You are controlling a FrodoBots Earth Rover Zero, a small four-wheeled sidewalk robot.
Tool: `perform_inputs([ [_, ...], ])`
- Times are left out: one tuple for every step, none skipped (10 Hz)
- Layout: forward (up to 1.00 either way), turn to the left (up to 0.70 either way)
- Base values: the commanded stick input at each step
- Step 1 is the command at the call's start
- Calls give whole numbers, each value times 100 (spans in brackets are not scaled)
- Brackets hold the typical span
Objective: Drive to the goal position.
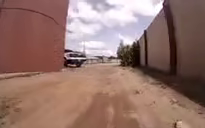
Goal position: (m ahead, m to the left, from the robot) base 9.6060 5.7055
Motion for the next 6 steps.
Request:
perform_inputs([
  [85,-7],
  [85,0],
  [85,0],
  [85,0],
  [85,0],
  [85,0],
])
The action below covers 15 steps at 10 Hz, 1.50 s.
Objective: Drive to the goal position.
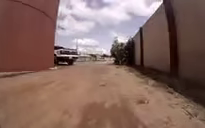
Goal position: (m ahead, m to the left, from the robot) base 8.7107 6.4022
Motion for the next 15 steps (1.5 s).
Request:
perform_inputs([
  [85,0],
  [85,0],
  [85,0],
  [85,-2],
  [85,-24],
  [85,-20],
  [85,0],
  [85,0],
  [85,0],
  [85,0],
  [85,0],
  [85,0],
  [85,0],
  [85,0],
  [85,0],
])
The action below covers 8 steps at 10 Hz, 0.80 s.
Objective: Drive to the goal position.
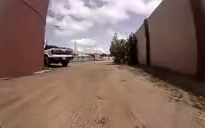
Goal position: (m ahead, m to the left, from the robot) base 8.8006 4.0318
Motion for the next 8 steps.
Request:
perform_inputs([
  [85,0],
  [85,0],
  [85,0],
  [85,0],
  [85,0],
  [85,0],
  [85,0],
  [85,0],
])
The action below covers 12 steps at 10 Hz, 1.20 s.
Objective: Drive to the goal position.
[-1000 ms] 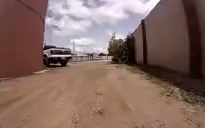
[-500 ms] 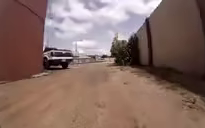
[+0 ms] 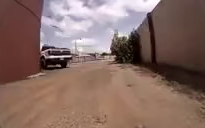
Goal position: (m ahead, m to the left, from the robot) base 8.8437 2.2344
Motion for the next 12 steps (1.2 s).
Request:
perform_inputs([
  [85,0],
  [85,0],
  [85,0],
  [85,0],
  [85,0],
  [85,0],
  [85,0],
  [85,0],
  [85,12],
  [85,34],
  [85,34],
  [85,34],
])
